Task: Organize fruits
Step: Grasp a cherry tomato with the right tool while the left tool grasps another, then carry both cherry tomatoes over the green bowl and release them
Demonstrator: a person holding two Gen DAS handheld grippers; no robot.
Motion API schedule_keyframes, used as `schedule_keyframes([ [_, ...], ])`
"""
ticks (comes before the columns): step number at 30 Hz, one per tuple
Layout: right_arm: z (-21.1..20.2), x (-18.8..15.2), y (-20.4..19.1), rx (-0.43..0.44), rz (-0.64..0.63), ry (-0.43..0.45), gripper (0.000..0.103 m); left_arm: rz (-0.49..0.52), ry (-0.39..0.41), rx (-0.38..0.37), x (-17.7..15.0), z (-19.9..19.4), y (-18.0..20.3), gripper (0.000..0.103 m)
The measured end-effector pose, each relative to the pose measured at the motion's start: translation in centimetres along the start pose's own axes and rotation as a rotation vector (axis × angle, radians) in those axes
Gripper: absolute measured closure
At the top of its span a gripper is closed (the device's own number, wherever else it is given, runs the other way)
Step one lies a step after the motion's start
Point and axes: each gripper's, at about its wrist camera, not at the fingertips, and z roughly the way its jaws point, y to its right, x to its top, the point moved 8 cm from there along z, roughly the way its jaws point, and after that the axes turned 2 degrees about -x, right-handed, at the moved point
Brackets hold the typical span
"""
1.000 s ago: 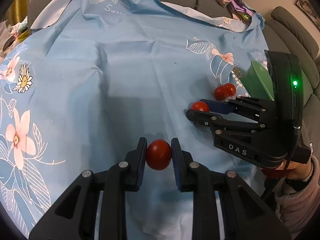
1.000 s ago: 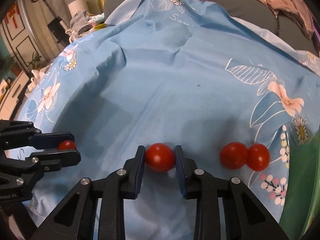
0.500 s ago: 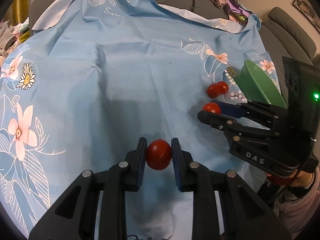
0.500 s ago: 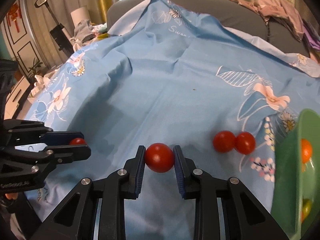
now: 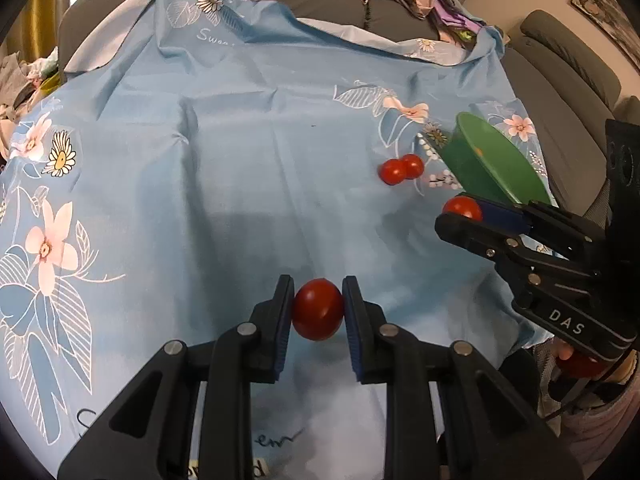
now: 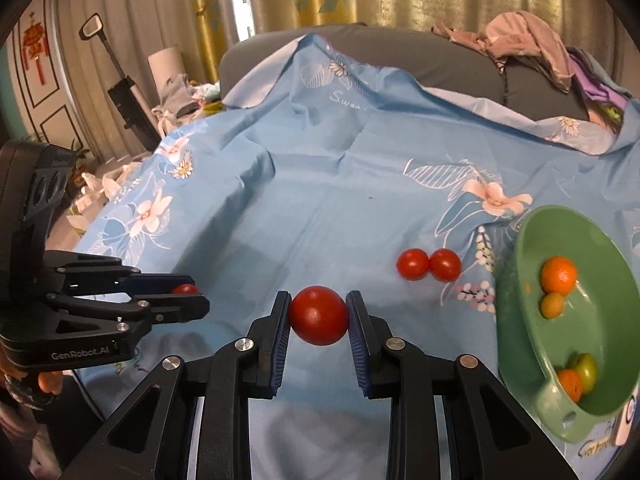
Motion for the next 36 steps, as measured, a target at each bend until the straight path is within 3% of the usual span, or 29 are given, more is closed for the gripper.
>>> schedule_keyframes([
  [18,-4.5,-0.3,1.7,-0.013,0.051,0.096,0.073,0.091,0.044,-0.012,1.4,-1.6,4.6,0.078],
  [36,-6.7,-0.9,7.9,-0.07,0.18,0.157,0.073,0.25,0.06,-0.083,5.8,0.4,12.1,0.078],
])
